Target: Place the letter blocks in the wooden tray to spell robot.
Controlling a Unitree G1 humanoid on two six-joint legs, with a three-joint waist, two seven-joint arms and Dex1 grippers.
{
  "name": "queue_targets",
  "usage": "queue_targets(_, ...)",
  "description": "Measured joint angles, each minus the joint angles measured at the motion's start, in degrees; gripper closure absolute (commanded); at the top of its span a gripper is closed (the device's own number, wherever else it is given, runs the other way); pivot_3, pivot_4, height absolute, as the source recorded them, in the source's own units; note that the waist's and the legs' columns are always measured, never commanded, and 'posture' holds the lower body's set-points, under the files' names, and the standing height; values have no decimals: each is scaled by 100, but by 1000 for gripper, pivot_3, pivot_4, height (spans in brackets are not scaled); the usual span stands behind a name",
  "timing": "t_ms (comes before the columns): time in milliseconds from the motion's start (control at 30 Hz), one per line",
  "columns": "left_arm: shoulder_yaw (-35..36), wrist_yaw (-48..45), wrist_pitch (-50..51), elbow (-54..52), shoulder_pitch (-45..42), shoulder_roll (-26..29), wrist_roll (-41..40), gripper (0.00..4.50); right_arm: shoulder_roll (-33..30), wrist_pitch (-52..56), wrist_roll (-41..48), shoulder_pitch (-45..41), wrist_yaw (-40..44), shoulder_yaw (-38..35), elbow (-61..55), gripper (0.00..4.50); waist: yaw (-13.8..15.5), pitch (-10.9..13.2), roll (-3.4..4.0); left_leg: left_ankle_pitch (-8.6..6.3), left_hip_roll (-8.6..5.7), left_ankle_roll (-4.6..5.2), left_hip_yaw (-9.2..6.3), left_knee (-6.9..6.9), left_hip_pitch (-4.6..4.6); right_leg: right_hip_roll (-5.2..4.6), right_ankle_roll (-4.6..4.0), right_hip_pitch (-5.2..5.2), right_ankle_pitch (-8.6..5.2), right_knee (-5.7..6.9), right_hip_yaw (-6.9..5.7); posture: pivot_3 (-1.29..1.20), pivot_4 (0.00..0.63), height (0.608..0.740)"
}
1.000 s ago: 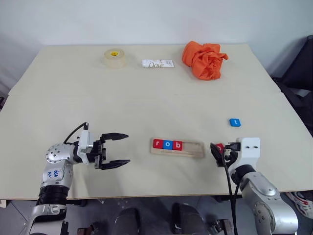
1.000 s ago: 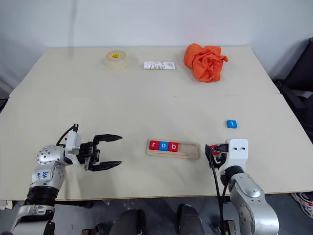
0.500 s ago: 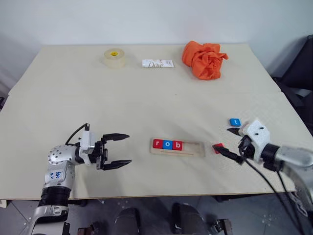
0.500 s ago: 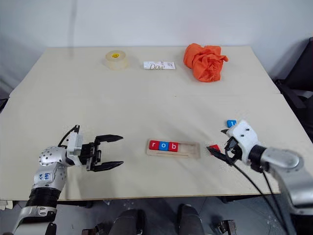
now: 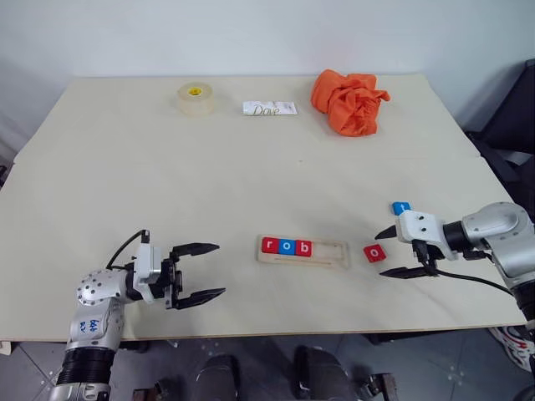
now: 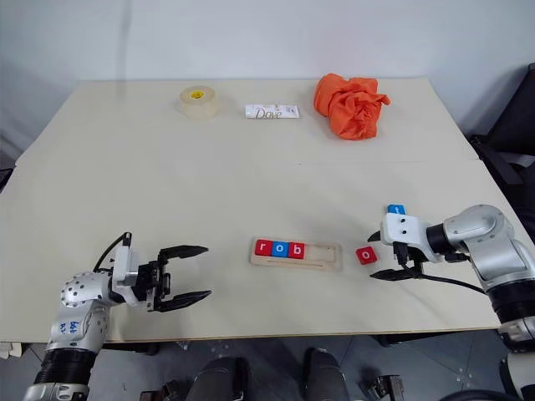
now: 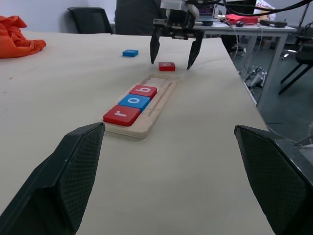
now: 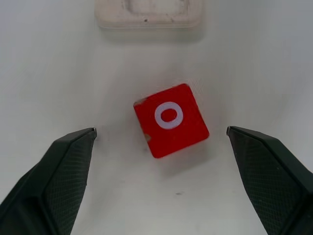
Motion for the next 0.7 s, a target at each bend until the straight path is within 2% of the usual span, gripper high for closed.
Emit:
queue_targets(33,16,37,19,-75,52,7,-7,0,53,-62,-26,-47,57,2,85,620,0,0,0,0,0,-1,-1,0,0,0,0,0,0,0,-1,0,150,740)
queue_targets(267,37,237,28,-287,189,27,-75,0,288,15,-12,-152,143,-15,167,2961,-53,0,0,3,2,-5,-2,3,5,0,-3,1,2,9,0,0,150,740)
queue_targets(467,32,234,27,-239,79,36,-81,0,315,916,305,-136,-85,-280,-595,3053,-99,3,5,3,2,-6,-2,1,3,-2,-4,-3,1,13,-1,0,150,740)
queue_targets(567,31,201,16,-83,-106,60,-81,0,313,2004,704,-180,-317,-548,-1595,3053,-109,2,6,3,2,-6,-4,1,3,-2,-5,-4,1,14,-1,0,150,740)
queue_targets(700,19,108,-36,227,-368,60,-79,0,206,3342,802,-402,-557,-448,-2781,3053,-108,2,6,1,2,-4,-9,1,0,-4,-7,-4,0,12,-4,0,150,740)
